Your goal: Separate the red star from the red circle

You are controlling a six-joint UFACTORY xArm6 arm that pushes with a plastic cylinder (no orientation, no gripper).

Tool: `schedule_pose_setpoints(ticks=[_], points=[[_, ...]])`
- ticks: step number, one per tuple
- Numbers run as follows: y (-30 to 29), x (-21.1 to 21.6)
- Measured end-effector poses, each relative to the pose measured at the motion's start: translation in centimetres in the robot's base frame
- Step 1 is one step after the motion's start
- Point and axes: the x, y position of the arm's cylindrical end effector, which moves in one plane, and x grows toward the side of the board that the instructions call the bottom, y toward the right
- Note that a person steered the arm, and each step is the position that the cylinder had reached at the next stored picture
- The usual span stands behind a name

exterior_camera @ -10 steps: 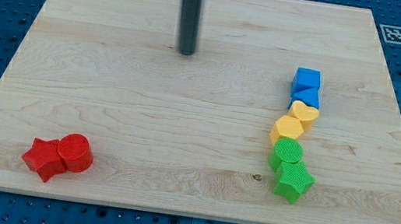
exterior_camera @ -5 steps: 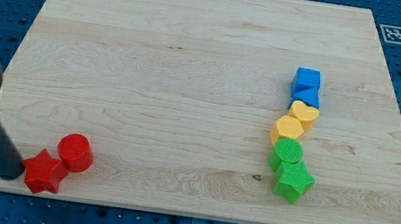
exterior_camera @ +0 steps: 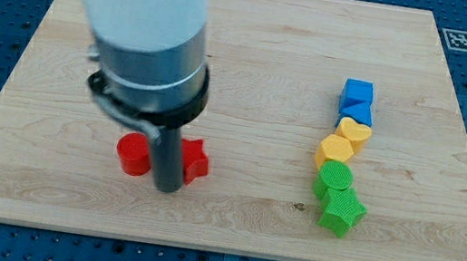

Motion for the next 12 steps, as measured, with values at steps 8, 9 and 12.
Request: schedule_pose_setpoints(ticks=[8,9,12], points=[[3.7,-12.6],[3.2,-14.0],[7.0,-16.7]])
